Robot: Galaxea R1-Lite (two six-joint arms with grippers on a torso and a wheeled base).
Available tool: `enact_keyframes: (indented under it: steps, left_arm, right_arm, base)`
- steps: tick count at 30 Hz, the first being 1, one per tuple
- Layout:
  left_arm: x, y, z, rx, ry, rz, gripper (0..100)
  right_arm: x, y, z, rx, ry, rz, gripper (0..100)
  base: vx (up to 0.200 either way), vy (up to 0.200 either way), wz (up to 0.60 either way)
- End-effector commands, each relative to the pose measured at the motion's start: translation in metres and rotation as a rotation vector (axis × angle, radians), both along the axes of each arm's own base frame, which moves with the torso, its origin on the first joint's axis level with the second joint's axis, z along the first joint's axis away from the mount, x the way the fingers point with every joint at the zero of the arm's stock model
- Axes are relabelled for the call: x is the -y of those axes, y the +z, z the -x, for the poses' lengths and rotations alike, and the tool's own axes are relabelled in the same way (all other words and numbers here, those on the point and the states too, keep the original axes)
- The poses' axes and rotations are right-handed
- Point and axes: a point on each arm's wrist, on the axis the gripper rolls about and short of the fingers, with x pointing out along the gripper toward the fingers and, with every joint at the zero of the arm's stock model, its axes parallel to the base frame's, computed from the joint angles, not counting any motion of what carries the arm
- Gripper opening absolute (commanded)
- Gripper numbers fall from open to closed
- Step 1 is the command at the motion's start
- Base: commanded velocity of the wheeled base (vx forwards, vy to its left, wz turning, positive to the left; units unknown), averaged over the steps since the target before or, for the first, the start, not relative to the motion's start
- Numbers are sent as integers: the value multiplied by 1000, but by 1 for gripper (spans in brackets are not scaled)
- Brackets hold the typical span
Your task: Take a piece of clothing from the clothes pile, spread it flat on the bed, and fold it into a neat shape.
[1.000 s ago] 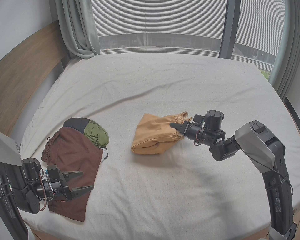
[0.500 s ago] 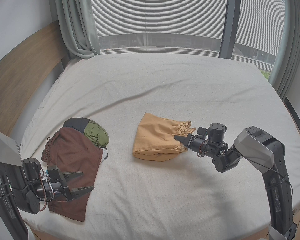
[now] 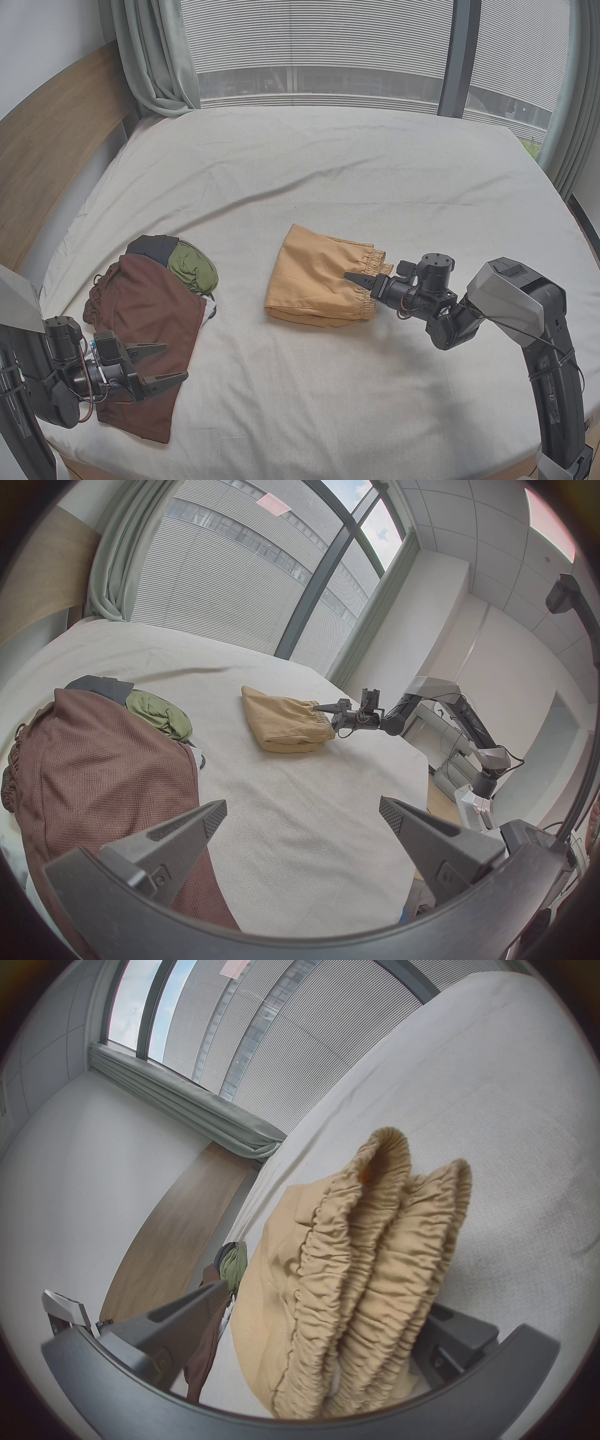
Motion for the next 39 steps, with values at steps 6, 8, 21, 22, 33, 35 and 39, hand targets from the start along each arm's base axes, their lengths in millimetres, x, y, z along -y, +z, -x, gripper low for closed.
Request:
enact_keyframes:
  steps: [6, 8, 21, 22, 33, 35, 39]
  left_arm:
    - [0, 0, -1, 3, 1, 0, 100]
    - [0, 0, -1, 3, 1, 0, 100]
    - [-1, 1, -1, 10, -7, 4, 100]
    - [-1, 1, -1, 12, -9, 4, 100]
    - [-2, 1, -2, 12, -7, 5, 100]
    - [-2, 1, -2, 12, -7, 5, 100]
    - [-2, 2, -2, 13, -7, 4, 100]
  right_arm:
    - [28, 33, -5, 59, -59, -14, 100]
    - [32, 40, -6, 72, -68, -17, 100]
    - [32, 81, -3, 148, -69, -34, 100]
    - [32, 82, -2, 149, -68, -34, 100]
    - [0, 83, 6, 147, -2, -39, 100]
    - [-4, 77, 7, 137, 6, -35, 100]
    - [-10, 52, 4, 96, 17, -22, 100]
  base:
    - [0, 0, 0]
    - [0, 0, 0]
    - [0, 0, 0]
    - [0, 0, 0]
    - [0, 0, 0]
    - [0, 0, 0]
    - [0, 0, 0]
